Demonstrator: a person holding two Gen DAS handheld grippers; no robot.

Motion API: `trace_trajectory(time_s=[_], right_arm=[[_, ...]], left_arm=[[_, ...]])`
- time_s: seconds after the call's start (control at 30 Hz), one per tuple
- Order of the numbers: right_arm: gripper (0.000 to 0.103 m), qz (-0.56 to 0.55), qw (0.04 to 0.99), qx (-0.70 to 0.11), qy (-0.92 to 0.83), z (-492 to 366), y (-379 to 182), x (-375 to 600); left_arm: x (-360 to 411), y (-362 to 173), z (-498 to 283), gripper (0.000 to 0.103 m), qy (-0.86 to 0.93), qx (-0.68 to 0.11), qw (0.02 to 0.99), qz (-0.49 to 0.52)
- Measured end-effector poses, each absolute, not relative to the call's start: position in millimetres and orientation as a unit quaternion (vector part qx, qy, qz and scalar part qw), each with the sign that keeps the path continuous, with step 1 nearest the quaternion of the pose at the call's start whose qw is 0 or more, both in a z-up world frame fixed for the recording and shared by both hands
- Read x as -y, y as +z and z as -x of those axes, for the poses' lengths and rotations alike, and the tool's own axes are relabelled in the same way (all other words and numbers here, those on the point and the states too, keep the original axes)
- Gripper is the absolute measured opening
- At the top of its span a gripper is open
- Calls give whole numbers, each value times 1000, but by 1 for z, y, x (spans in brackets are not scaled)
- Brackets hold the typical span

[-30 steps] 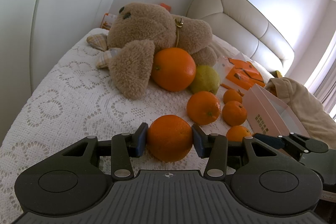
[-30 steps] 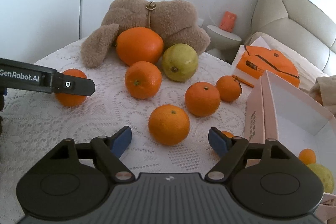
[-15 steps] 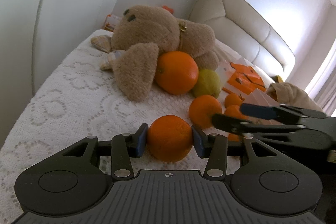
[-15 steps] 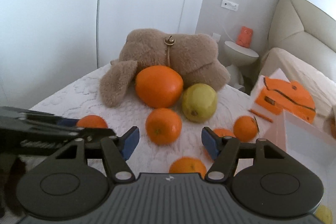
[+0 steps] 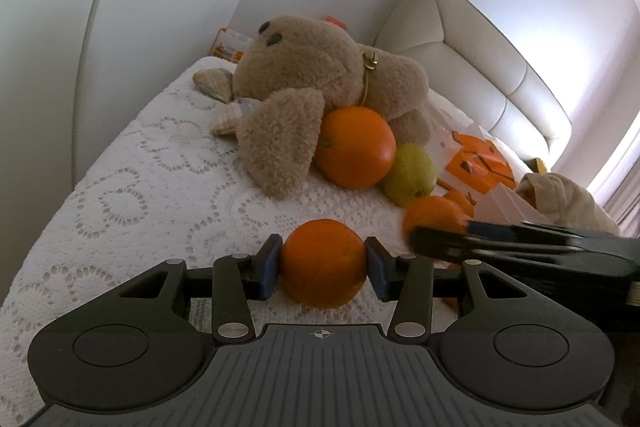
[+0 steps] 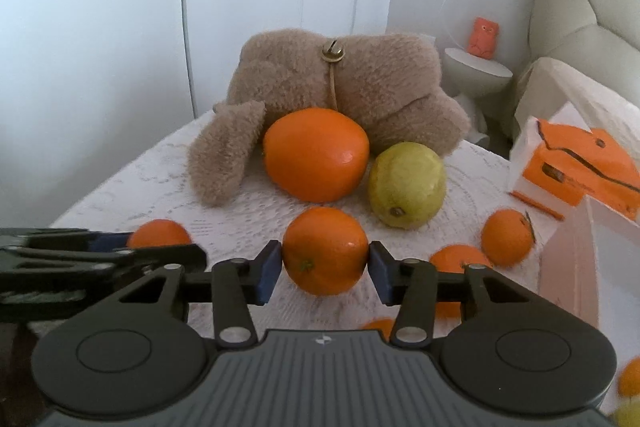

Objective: Organize fruits
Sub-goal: 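Grasp an orange with the right gripper while the left gripper holds its orange, then carry both oranges over the pink box and release them inside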

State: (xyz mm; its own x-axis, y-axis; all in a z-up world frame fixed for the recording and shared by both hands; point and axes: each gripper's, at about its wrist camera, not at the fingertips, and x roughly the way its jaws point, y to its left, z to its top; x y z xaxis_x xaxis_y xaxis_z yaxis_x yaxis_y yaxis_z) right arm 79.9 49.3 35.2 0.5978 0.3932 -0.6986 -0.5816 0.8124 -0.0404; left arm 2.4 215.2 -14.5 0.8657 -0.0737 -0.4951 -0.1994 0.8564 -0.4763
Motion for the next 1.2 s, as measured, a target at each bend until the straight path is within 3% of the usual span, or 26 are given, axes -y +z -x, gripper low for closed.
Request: trace_trajectory(time_s=[0.43, 0.73, 0.93, 1.2], right_arm=[[47, 77, 908, -343, 228, -15, 83, 30], [47, 41, 963, -239, 115, -1, 159, 111], [47, 11, 978, -200, 60, -9, 192, 160], [47, -7, 976, -217, 18, -29, 178, 204]], left_arm=[[-181, 3, -5, 50, 4, -268, 938, 219], [-78, 99, -40, 50, -154, -224, 953, 131], [-14, 118, -101, 50, -219, -315, 917, 111], [34, 67, -158, 50, -181, -451, 871, 71]])
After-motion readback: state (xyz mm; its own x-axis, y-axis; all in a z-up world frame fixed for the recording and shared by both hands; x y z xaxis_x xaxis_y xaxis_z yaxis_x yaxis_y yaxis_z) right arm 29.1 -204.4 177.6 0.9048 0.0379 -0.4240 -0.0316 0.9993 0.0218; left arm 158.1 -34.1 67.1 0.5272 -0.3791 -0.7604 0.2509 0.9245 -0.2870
